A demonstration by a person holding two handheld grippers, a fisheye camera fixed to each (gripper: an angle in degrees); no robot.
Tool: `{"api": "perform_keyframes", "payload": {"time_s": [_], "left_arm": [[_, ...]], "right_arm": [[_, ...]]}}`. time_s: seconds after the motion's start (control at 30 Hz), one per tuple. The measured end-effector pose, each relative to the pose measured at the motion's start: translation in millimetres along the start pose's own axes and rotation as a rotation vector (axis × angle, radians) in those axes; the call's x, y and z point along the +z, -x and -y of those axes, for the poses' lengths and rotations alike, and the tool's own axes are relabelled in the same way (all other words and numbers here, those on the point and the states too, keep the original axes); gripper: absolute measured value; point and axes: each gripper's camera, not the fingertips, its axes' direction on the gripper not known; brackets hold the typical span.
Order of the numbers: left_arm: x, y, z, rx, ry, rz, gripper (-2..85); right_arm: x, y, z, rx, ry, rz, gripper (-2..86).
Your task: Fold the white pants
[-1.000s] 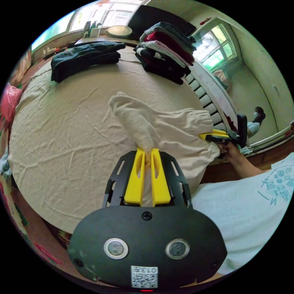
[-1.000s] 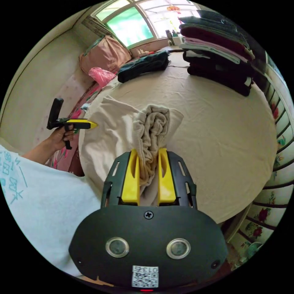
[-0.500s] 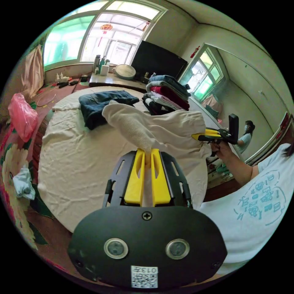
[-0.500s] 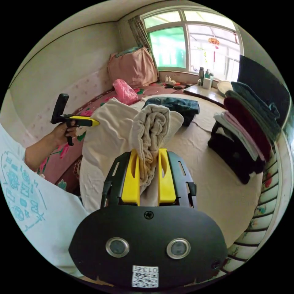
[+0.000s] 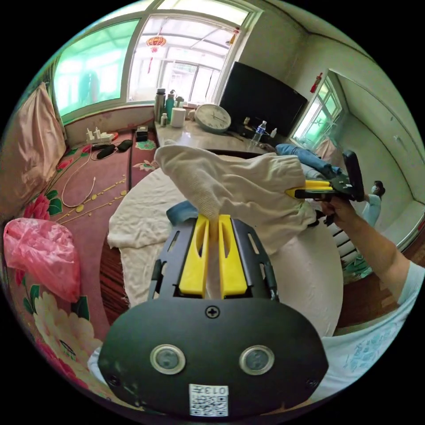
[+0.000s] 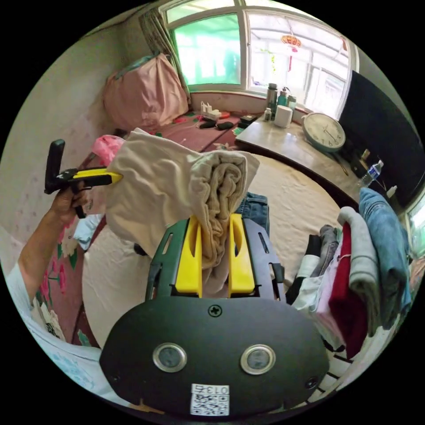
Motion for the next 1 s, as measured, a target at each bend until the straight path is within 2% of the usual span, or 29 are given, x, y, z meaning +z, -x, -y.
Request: {"api": "perform_keyframes", "payload": {"time_s": [0.1,0.2,0.23,0.27,0.4,0.6,0.7,0.77,0.83,0.87,0.93,1.0], "left_arm": [[54,12,5,-0.036,0.059,0.038,3.4],[90,22,-7,-0.074,0.093,0.113,4.3],[105,25,-13,-0.049,0.157,0.158,4.9],[118,27,-21,-0.019,0.189,0.164,5.3],[130,33,-45,-0.057,0.119,0.127,5.3],[145,0,-61,0.066,0.147,0.320,4.7],[126,2,-69,0.013,0.107,0.305,3.7],[85,15,-89,-0.109,-0.035,0.231,2.1],[42,25,-121,-0.201,-0.183,0.266,1.4],[11,28,-148,-0.210,-0.283,0.302,1.5],[-30,35,-193,-0.235,-0.349,0.367,2.4],[-66,45,-246,-0.279,-0.375,0.419,5.2]], "right_arm": [[84,-7,2,-0.018,0.149,-0.147,9.6],[155,-14,-16,-0.013,0.200,-0.242,9.3],[167,-16,-20,-0.010,0.206,-0.252,9.2],[188,-22,-29,0.004,0.212,-0.251,9.2],[239,-29,-60,-0.004,0.200,-0.294,9.3],[274,-28,-111,0.015,0.110,-0.363,10.1],[270,-45,-131,0.049,0.103,-0.301,11.8],[252,-55,-140,0.061,0.113,-0.275,12.7],[225,-62,-151,0.105,0.088,-0.265,13.1],[199,-64,-161,0.143,0.026,-0.287,13.2],[153,-63,-184,0.184,-0.122,-0.304,12.9],[107,-39,-221,0.115,-0.266,-0.211,12.5]]}}
